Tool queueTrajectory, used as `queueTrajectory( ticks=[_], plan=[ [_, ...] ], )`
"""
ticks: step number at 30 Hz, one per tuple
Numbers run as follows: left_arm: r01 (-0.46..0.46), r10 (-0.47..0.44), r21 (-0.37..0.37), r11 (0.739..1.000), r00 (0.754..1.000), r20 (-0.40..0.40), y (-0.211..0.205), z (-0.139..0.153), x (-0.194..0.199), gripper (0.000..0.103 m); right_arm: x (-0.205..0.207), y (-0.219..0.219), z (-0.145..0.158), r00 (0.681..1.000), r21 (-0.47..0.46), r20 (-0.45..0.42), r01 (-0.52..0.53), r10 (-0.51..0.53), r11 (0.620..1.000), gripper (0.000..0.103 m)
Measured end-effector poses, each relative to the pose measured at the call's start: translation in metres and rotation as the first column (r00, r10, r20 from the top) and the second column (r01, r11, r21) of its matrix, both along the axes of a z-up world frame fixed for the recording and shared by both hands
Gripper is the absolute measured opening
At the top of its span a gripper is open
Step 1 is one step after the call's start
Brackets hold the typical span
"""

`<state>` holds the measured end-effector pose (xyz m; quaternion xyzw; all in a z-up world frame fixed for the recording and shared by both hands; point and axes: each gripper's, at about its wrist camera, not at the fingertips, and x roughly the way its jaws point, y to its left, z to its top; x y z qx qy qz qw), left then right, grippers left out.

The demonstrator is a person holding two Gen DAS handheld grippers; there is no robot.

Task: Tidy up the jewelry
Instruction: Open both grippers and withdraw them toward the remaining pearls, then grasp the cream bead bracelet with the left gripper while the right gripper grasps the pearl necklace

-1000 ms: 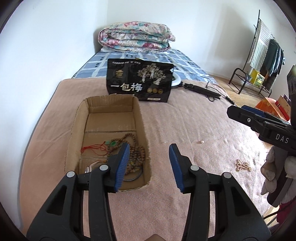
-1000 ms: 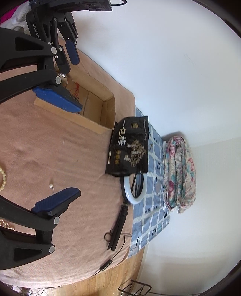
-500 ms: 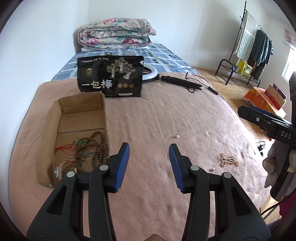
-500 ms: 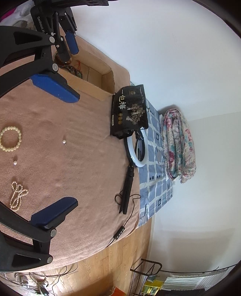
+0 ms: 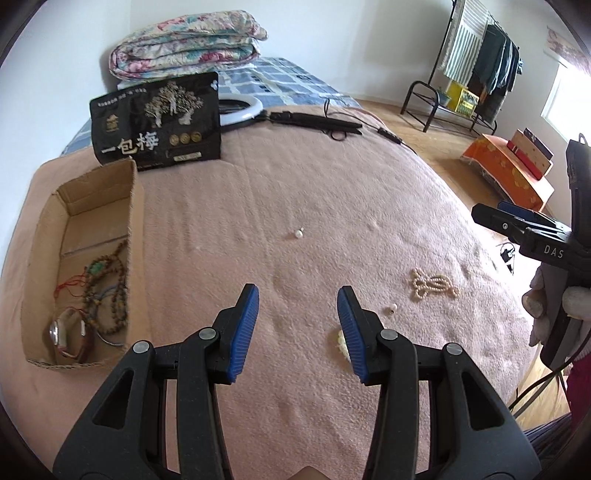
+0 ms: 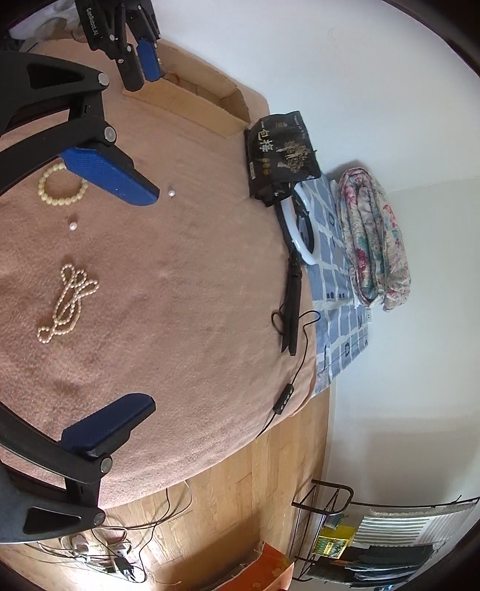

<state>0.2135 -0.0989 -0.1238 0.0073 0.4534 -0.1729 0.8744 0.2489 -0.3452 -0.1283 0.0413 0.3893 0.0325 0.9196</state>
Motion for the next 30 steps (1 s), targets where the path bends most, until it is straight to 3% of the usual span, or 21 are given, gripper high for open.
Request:
queueTrajectory(
  ticks=[9, 17, 30],
  plan=[
    [0.058, -0.057, 0.006, 0.998, 0.996, -0.073, -0.025, -0.028, -0.006, 0.045, -0.007, -0.011, -0.031, 0.99, -0.065, -0.089, -0.117, 0.111, 0.991, 0.103],
    [0.105, -0.1, 0.039, 0.994, 0.988, -0.118, -0.047, -0.052, -0.012, 0.045, -0.015, -0.019, -0.06, 0.968, -0.062, -0.183, -0.187, 0.173, 0.98, 0.102],
    [0.123, -0.107, 0.067, 0.99, 0.973, -0.204, -0.065, -0.087, -0.005, 0.045, -0.018, -0.009, -0.094, 0.922, -0.104, -0.258, -0.325, 0.29, 0.94, 0.091]
  ],
)
